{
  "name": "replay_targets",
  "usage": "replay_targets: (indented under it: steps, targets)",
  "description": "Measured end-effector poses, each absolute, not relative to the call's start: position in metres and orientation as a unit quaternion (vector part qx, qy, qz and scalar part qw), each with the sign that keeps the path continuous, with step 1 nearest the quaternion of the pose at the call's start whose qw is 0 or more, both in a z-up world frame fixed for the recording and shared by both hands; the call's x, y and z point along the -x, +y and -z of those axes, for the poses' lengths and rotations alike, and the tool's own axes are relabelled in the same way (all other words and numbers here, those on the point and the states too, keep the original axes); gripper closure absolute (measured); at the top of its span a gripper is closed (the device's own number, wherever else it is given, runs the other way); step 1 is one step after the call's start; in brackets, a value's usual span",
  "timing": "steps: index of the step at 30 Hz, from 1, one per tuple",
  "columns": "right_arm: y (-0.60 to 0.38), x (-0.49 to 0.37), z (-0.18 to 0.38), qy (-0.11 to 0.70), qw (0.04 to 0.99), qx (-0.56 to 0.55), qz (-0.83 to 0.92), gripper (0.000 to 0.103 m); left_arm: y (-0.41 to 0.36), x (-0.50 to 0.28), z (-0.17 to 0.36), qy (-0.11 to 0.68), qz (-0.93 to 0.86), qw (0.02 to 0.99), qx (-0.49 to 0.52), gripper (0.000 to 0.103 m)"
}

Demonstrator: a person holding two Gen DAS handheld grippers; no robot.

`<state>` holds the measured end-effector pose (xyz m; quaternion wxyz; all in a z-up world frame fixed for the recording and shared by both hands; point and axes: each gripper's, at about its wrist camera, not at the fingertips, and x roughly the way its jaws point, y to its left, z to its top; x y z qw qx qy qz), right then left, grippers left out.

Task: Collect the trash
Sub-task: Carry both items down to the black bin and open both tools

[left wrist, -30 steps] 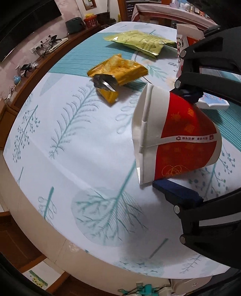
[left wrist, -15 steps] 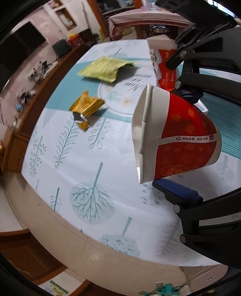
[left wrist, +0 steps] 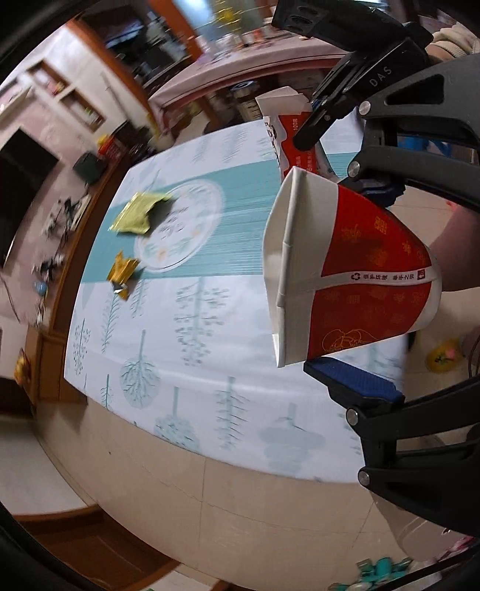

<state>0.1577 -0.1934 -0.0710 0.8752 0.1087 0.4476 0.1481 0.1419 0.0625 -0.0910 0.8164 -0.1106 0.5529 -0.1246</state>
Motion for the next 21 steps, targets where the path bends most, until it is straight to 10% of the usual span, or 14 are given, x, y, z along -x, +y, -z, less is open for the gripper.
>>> replay_targets:
  steps: [21]
  targets:
    - [-0.156,0.013,0.112,0.519,0.843,-0.113,-0.086,0.088,0.048,-0.004,0.14,0.591,0.193,0.78,0.065,0.033]
